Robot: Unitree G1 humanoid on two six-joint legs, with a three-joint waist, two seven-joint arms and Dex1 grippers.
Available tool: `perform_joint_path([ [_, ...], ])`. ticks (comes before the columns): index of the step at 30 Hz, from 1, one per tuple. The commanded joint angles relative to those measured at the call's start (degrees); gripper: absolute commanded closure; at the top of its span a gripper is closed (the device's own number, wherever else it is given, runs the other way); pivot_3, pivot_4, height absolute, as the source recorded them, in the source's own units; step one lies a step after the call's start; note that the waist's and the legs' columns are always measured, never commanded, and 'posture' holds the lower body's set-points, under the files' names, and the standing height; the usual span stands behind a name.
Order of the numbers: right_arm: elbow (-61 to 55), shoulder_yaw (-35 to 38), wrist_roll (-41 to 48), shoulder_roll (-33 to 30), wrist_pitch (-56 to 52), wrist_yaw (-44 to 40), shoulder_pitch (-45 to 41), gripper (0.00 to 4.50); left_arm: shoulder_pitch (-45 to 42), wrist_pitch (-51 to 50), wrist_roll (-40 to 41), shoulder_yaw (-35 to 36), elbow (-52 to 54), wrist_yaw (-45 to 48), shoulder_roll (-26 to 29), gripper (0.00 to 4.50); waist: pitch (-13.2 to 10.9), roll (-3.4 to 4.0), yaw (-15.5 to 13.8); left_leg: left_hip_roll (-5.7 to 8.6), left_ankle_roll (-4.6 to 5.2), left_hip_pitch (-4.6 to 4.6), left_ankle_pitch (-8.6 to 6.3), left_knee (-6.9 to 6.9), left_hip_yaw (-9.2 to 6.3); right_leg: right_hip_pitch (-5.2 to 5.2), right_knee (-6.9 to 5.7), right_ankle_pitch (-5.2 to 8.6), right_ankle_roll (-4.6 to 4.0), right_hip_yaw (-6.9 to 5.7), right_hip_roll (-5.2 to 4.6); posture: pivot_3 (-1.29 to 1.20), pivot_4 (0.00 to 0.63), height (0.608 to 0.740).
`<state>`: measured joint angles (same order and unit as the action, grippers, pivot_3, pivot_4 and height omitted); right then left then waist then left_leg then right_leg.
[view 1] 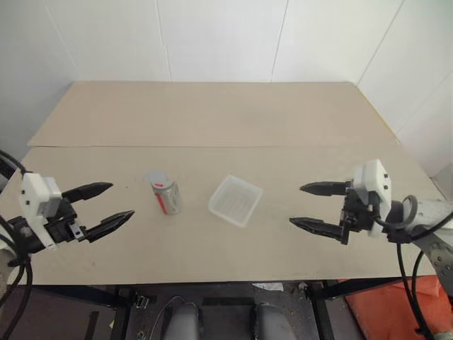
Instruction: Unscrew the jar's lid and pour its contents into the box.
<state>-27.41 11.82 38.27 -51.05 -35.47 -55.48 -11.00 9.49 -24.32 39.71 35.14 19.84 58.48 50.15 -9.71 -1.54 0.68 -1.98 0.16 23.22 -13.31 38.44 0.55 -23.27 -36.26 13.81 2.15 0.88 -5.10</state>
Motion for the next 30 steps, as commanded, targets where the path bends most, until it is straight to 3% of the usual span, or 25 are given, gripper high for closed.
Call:
perform_joint_path([
  [1,-0.06,-0.69,-0.76,0.1,1.38,-0.22,-1.32,0.0,0.21,-0.51,0.53,1.92,2.41,-1.25,0.28,0.02,0.0,0.0,-0.11,0.0,0.0,0.0,0.0,0.0,0.0,0.0,0.0,0.0,0.0,0.0,0.0,0.0,0.15,0.74],
  [12,-1.26,1.29,3.23,0.75,-1.52,1.53,-1.98,0.0,1.31,-0.16,-1.16,-0.88,7.43,-8.61,-4.85,0.02,0.0,-0.01,-0.15,0.02,0.0,-0.01,0.0,-0.02,0.01,0.04,0.04,-0.02,-0.01,0.01,-0.02,0.0,0.15,0.74],
  [17,-0.25,0.67,0.44,-1.55,-0.3,-0.27,-1.56,0.0,2.53,-5.89,1.42,1.36,10.26,-11.37,-3.14,0.02,0.0,-0.02,-0.07,0.01,0.0,-0.01,0.0,-0.02,0.01,0.02,0.04,-0.03,-0.01,0.02,-0.01,0.0,0.15,0.74],
  [21,1.75,3.61,-0.37,-4.07,0.67,-2.02,-1.02,0.0,-0.34,-10.02,2.09,-2.97,13.23,-15.36,-2.65,0.02,0.0,-0.02,-0.46,0.03,0.0,-0.03,0.0,-0.02,0.0,0.05,0.04,-0.03,-0.01,0.01,-0.02,0.0,0.15,0.74],
  [30,1.62,2.2,-1.75,-4.26,0.72,-1.42,-2.03,0.0,2.97,-12.88,0.9,-7.57,19.51,-23.9,-9.43,0.02,0.0,-0.02,-0.04,0.03,0.0,-0.04,0.0,-0.08,0.01,0.04,0.04,-0.04,-0.01,0.06,0.01,0.0,0.15,0.74],
])
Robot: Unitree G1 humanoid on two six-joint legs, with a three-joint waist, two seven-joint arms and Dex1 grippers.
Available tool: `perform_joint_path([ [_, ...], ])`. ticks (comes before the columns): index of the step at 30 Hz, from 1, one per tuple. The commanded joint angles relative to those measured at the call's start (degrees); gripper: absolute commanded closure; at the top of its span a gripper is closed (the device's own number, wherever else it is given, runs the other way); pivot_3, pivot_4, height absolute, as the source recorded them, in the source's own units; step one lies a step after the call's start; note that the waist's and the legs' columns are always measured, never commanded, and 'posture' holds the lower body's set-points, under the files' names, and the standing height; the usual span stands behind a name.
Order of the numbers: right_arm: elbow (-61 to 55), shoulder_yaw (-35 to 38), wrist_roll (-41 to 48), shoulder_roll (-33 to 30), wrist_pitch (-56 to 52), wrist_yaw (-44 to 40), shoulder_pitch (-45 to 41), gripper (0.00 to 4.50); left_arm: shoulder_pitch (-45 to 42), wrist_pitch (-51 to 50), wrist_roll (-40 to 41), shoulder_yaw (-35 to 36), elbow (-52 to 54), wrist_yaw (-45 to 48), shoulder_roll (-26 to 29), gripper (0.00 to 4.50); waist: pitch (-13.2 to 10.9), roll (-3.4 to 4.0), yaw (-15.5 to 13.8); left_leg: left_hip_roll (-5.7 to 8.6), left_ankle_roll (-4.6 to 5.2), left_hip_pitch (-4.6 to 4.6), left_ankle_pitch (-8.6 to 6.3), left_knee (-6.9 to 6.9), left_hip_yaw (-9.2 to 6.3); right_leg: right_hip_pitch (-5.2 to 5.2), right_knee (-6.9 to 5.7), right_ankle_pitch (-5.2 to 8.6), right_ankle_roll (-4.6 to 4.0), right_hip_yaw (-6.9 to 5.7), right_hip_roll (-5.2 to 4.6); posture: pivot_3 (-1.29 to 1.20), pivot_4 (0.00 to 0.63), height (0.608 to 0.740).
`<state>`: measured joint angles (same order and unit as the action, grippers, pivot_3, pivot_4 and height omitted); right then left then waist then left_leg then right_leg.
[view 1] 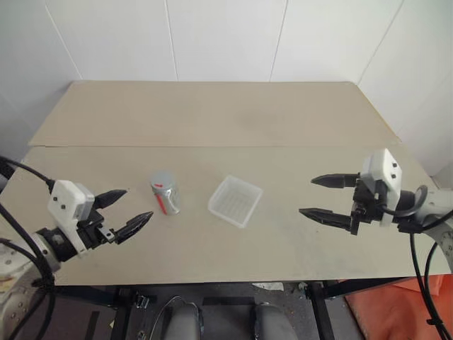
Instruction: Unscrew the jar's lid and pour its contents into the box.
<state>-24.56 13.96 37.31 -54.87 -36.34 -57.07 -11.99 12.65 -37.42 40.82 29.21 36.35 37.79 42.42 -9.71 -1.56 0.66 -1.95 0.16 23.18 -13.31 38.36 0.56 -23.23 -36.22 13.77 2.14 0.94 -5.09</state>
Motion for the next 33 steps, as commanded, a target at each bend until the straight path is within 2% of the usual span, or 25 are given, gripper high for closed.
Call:
perform_joint_path([
  [1,-0.87,-0.16,-0.62,-0.44,1.47,-0.21,-1.46,0.0,-0.84,0.44,-1.69,-3.27,2.85,-5.47,-3.25,0.02,0.0,0.0,-0.05,0.01,0.0,-0.02,0.0,0.01,0.0,0.02,-0.01,0.0,0.0,0.0,-0.01,0.0,0.15,0.74],
  [8,0.44,-0.73,-1.42,-1.67,1.68,-2.25,-3.04,0.0,-3.44,1.35,-6.92,-9.53,2.22,-14.47,-10.33,0.02,0.01,0.0,-0.46,0.04,0.0,-0.02,0.0,0.02,-0.01,0.06,0.03,-0.02,0.0,0.0,-0.02,0.0,0.15,0.74],
  [15,0.93,-1.08,-1.52,-2.09,1.53,-3.72,-5.02,0.0,-4.71,4.49,-12.21,-15.28,0.3,-18.0,-16.18,0.02,0.01,0.0,-0.69,0.05,0.0,-0.03,0.0,0.03,-0.01,0.07,0.02,-0.03,0.0,0.01,-0.01,0.0,0.15,0.74],
  [33,2.03,-2.66,0.78,-2.45,1.69,-11.65,-8.88,0.0,-13.85,12.07,-20.5,-22.28,-11.22,-18.27,-20.97,0.02,0.01,0.0,-1.19,0.06,0.0,-0.01,0.01,0.05,-0.02,0.08,0.03,-0.04,0.01,0.0,-0.01,0.0,0.15,0.74],
])
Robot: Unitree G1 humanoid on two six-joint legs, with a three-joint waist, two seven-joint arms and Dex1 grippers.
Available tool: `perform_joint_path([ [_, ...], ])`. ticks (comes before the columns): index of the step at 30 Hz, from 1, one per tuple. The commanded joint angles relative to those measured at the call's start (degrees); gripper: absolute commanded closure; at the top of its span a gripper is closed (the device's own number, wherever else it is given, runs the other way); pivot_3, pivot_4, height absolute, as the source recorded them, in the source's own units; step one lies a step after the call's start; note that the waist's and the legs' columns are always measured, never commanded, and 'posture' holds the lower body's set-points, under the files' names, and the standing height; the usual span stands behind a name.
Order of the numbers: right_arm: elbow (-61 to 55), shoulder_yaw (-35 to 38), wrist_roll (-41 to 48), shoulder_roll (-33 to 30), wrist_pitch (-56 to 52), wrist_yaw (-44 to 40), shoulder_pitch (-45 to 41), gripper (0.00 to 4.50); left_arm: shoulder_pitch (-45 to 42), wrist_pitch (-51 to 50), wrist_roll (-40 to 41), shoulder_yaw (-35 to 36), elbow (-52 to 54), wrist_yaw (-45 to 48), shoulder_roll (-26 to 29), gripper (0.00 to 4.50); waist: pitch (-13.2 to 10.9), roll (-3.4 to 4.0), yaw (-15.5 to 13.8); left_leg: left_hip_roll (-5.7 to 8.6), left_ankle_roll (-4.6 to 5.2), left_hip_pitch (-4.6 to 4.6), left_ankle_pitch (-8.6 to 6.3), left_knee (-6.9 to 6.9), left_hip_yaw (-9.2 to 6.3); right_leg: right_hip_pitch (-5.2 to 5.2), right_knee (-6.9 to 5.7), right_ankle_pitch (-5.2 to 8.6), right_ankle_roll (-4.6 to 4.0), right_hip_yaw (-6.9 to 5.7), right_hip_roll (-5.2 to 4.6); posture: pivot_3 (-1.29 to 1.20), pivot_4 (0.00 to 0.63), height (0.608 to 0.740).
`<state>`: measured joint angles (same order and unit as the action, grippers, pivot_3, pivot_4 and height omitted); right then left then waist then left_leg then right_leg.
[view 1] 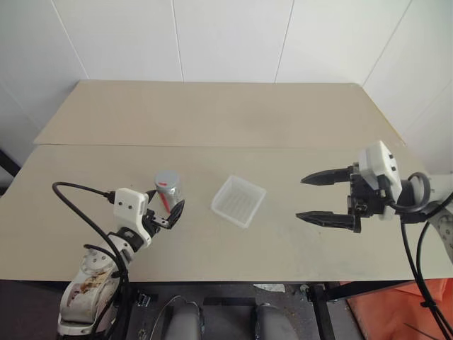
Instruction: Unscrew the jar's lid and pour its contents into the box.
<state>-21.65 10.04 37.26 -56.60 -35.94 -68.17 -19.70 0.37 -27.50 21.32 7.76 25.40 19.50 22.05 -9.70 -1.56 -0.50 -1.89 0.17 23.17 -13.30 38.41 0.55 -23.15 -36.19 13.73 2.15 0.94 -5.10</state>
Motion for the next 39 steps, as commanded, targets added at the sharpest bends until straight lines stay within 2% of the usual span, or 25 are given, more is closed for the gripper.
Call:
perform_joint_path([
  [1,-1.12,1.39,0.99,-0.71,1.25,-0.62,-1.09,0.0,-1.84,2.39,-1.26,-0.96,-0.6,0.13,-0.71,0.02,0.0,0.0,-0.03,0.01,0.0,0.0,0.0,0.0,0.0,0.0,0.0,0.0,0.0,0.0,0.0,0.0,0.15,0.74],
  [22,-1.06,0.29,-0.15,0.61,2.65,1.22,-1.61,0.0,-7.77,10.07,-7.77,-3.35,-9.97,-0.32,-3.04,0.02,0.0,0.0,-0.11,0.01,0.0,0.01,0.0,0.01,-0.01,0.0,-0.01,-0.02,0.02,0.0,0.0,0.0,0.15,0.74],
  [25,-1.17,0.25,-0.27,0.62,2.66,1.32,-1.69,0.0,-8.55,11.49,-8.05,-3.45,-11.33,0.03,-3.51,0.6,0.0,0.0,-0.12,0.01,0.0,0.01,0.0,0.01,0.0,0.0,0.0,-0.02,0.02,0.0,0.0,0.0,0.15,0.74],
  [31,-1.67,0.38,-0.63,0.56,2.86,1.53,-1.48,0.0,-9.21,14.64,-8.24,-3.49,-12.36,0.53,-4.66,2.58,0.0,0.0,-0.13,0.01,0.0,0.01,0.0,0.01,-0.01,0.0,-0.01,-0.02,0.03,0.0,-0.01,0.0,0.15,0.74],
  [37,-3.92,0.27,0.18,1.82,2.62,2.99,-0.57,0.0,-9.76,15.0,-7.36,-2.9,-11.32,3.56,-2.24,2.57,0.0,0.0,-0.04,0.01,0.0,0.01,0.0,0.01,-0.01,-0.01,-0.02,-0.02,0.03,0.0,0.0,0.0,0.15,0.74],
  [39,-4.14,-0.14,1.07,3.21,1.76,4.38,-2.07,0.0,-11.85,11.04,-2.19,-1.41,-9.17,10.37,2.58,2.57,-0.01,-0.01,-0.03,0.0,0.0,0.01,0.0,0.01,-0.01,-0.01,-0.02,-0.02,0.03,0.0,0.0,0.0,0.15,0.74],
])
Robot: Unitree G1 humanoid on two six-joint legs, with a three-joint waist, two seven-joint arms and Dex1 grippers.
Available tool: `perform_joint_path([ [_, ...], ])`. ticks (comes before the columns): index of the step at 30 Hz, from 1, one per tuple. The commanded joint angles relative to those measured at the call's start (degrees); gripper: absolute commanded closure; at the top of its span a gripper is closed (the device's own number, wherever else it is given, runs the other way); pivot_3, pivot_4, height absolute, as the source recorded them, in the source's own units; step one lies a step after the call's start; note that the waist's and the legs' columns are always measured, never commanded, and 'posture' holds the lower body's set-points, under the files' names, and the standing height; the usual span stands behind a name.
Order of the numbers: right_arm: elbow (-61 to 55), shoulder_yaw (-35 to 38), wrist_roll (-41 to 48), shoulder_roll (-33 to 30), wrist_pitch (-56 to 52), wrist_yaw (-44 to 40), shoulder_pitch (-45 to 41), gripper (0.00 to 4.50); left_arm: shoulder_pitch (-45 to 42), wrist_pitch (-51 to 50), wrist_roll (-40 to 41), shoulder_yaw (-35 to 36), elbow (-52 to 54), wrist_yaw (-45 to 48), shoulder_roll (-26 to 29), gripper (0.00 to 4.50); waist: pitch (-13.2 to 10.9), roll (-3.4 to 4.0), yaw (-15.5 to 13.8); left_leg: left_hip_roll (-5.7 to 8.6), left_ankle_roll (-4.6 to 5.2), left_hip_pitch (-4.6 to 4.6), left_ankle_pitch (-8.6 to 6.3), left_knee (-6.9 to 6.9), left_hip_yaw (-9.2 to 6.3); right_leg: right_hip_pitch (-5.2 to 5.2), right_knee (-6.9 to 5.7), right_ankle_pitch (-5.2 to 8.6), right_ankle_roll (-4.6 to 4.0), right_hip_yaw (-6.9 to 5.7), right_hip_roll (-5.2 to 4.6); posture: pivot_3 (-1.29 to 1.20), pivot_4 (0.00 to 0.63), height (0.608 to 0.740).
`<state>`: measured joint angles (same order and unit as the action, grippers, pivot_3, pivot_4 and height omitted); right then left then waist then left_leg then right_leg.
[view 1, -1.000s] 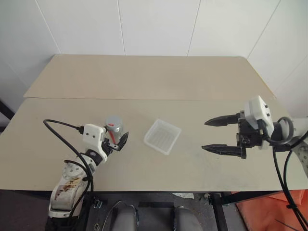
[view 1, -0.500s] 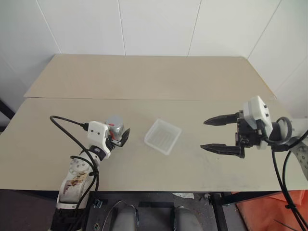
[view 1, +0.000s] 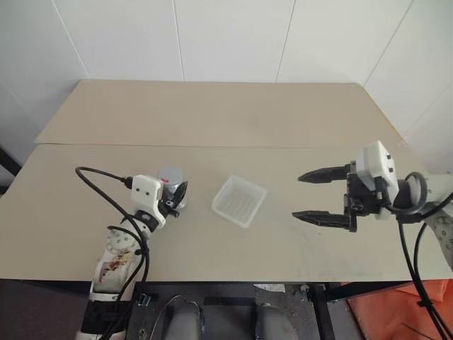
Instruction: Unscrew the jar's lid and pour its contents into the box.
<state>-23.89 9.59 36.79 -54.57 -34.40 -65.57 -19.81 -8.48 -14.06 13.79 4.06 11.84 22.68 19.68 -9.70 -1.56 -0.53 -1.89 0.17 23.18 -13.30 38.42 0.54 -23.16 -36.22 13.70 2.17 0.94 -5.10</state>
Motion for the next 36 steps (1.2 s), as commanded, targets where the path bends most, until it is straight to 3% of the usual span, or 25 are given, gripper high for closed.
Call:
perform_joint_path([
  [1,-1.74,-0.11,2.1,2.24,-0.41,2.85,-3.5,0.0,-4.68,-4.12,8.38,3.35,4.65,11.92,8.4,2.57,-0.02,-0.03,0.14,-0.01,0.0,0.0,0.0,0.0,0.0,0.0,-0.02,0.0,0.0,-0.01,0.01,0.0,0.15,0.74],
  [6,0.76,-2.78,4.11,8.36,-5.33,9.55,-12.79,0.0,-13.87,-7.33,17.1,4.97,-2.2,29.92,19.62,2.57,-0.03,0.0,0.5,-0.06,-0.01,0.0,0.0,0.04,-0.02,-0.03,-0.03,0.0,-0.01,-0.03,0.07,0.0,0.15,0.74],
  [9,2.69,-5.61,5.04,14.03,-10.69,15.74,-20.35,0.0,-21.88,-7.71,19.32,2.65,-9.62,40.85,22.26,2.57,-0.03,0.0,0.78,-0.04,-0.01,0.02,0.01,0.05,-0.02,-0.05,-0.04,0.0,-0.01,-0.03,0.07,0.0,0.15,0.74],
  [12,4.0,-7.4,6.27,19.17,-15.47,20.7,-25.99,0.0,-28.18,-7.64,20.42,0.04,-15.69,49.64,21.44,2.57,-0.03,0.0,0.83,-0.04,-0.01,0.11,0.01,0.01,-0.04,-0.11,-0.03,0.0,-0.01,-0.07,0.07,0.0,0.15,0.74],
  [17,4.91,-10.43,5.22,26.82,-19.46,28.65,-32.79,0.0,-37.0,-8.24,19.46,-3.58,-24.65,56.74,18.16,2.57,-0.03,0.0,0.89,-0.02,0.0,0.49,0.01,0.05,-0.09,-0.44,-0.12,-0.02,-0.01,-0.13,0.05,0.0,0.15,0.74],
  [19,5.6,-10.93,5.16,29.02,-20.42,30.44,-34.53,0.0,-39.55,-8.18,18.73,-5.09,-27.35,59.7,17.31,2.57,-0.03,0.0,1.07,-0.01,0.01,0.89,0.02,0.28,-0.13,-0.94,-0.8,-0.02,-0.02,-0.12,0.06,0.0,0.15,0.74],
  [27,7.31,-14.35,3.8,33.13,-21.57,32.2,-36.99,0.0,-44.94,-8.66,16.51,-8.44,-32.2,66.02,14.8,2.57,-0.03,0.01,1.43,-0.02,0.01,1.03,0.02,0.37,-0.17,-1.09,-0.89,-0.02,-0.02,-0.12,0.09,0.0,0.15,0.74],
  [36,9.99,-15.98,2.04,35.93,-21.21,31.93,-38.75,0.0,-45.67,-6.79,14.42,-8.23,-34.01,67.12,13.88,2.57,-0.03,0.02,1.56,-0.02,0.01,1.03,0.02,0.37,-0.19,-1.09,-0.89,-0.02,-0.02,-0.12,0.09,0.0,0.15,0.74],
])
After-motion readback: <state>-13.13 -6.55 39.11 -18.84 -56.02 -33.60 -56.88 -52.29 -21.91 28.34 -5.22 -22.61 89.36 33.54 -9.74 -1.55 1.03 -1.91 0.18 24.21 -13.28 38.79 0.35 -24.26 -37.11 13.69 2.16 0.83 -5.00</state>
